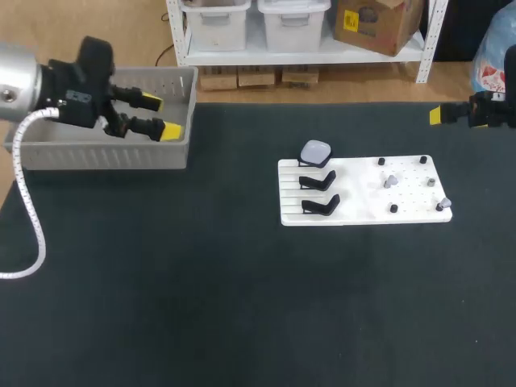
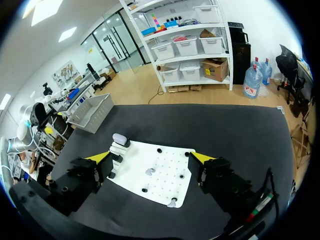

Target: Pick up each earbud case from the left stands, insert the matching earbuds, close the lid, and place the case in the box.

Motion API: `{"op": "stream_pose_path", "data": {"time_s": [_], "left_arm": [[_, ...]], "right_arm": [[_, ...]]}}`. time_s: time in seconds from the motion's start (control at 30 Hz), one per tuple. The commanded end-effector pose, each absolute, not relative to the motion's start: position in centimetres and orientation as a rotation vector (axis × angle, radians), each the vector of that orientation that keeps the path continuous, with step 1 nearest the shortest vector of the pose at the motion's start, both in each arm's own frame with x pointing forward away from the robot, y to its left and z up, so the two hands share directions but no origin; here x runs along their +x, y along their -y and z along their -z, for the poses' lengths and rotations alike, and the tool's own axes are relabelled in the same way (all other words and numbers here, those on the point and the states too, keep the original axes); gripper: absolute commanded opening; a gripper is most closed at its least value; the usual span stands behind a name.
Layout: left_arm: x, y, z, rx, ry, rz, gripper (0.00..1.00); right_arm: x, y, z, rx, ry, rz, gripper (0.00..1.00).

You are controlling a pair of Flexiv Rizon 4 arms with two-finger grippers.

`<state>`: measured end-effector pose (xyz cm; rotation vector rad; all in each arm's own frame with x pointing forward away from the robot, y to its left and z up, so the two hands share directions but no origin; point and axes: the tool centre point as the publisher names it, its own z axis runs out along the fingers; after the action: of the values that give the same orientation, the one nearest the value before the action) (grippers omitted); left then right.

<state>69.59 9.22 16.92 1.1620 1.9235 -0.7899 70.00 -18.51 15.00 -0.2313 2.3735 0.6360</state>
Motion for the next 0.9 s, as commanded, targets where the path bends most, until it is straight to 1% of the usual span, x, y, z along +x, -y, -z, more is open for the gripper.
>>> {"op": "stream_pose_path", "data": {"time_s": [0.03,0.3,0.9], "left_arm": [[71.2,-7.5,-15.8,1.671,-1.671,0.891,1.00],[71.4,-4.6,-14.4,1.772,-1.594,0.916,1.00],[71.2,-4.7,-14.0,1.737,-1.602,0.904,1.00]], "right_arm": [[70.0,18.5,-15.0,-0.231,-2.374,-0.636,1.00],[70.0,18.5,-15.0,-0.231,-2.374,-0.636,1.00],[70.0,18.5,-15.0,-0.231,-2.374,-0.636,1.00]]}}
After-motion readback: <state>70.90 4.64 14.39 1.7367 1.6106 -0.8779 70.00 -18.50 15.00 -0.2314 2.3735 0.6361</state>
